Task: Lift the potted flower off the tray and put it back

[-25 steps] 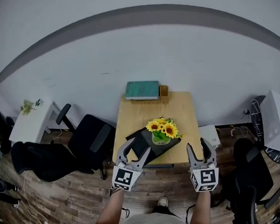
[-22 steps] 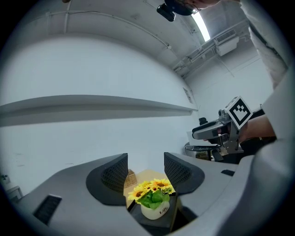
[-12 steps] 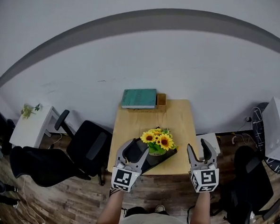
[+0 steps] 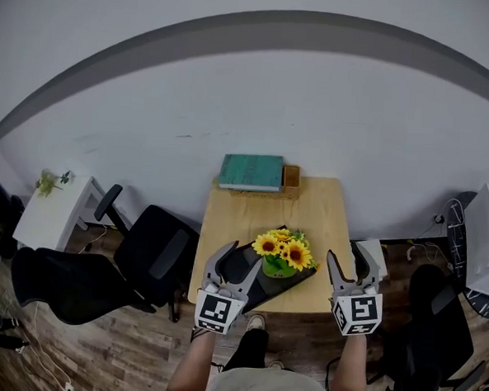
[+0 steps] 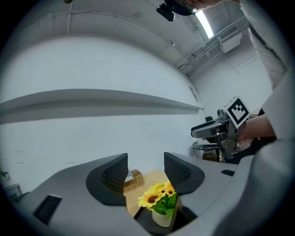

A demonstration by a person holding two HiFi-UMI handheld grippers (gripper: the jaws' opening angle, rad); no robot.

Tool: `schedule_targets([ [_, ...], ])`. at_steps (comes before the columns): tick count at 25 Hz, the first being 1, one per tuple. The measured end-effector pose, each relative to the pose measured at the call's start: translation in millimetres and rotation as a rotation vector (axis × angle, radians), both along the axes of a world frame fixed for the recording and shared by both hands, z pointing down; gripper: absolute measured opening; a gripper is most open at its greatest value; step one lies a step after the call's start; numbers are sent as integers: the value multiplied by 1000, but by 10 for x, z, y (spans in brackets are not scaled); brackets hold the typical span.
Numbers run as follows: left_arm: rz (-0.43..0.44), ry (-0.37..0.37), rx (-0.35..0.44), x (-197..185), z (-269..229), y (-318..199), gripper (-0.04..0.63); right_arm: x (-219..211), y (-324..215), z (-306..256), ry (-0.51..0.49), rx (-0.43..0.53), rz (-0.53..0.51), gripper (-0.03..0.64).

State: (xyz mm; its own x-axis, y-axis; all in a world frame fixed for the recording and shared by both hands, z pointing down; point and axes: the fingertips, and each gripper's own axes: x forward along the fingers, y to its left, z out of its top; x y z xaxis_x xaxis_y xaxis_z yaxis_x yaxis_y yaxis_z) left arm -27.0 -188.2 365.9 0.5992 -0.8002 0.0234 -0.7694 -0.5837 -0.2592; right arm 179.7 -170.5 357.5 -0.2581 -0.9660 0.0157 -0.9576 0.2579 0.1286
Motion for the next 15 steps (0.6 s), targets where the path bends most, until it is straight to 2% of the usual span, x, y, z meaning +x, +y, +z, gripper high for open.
schedule_targets([
  [15, 26, 10, -12, -93, 183, -378, 233, -154, -343, 110, 27, -9, 4, 232],
])
